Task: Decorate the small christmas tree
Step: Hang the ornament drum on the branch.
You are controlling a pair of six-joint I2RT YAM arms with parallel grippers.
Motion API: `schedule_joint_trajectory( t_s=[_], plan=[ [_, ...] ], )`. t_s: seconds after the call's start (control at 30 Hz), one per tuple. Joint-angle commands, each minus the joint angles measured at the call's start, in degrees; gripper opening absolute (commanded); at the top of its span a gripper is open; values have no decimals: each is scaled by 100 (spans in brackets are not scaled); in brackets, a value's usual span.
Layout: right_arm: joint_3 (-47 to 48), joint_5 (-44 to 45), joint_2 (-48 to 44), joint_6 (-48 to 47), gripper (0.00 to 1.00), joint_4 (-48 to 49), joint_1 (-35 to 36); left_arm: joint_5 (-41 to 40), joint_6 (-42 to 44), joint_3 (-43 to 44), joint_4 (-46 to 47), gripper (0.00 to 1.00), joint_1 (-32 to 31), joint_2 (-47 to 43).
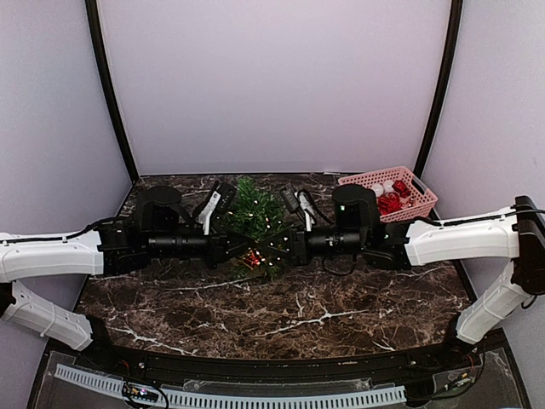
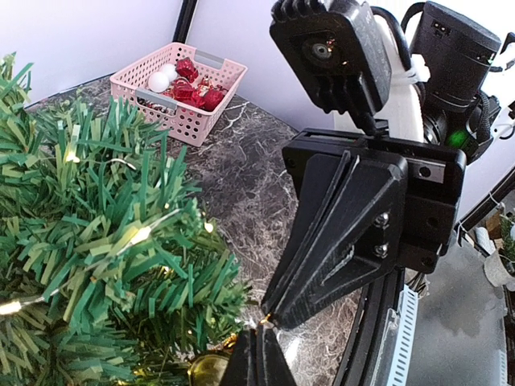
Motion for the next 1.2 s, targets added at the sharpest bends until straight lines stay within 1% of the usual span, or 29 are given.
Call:
schedule_joint_trajectory(
  t_s=[0.0, 0.6, 1.17],
  plan=[
    [100, 124, -146, -86, 0, 56, -56, -20, 67, 218, 120, 0, 45, 33],
    [107, 207, -255, -106, 0, 106, -86, 2, 35, 280, 233, 0, 49, 50],
    [160, 451, -198, -115, 0, -2, -110, -224, -81, 335, 183, 0, 111, 185]
  ],
)
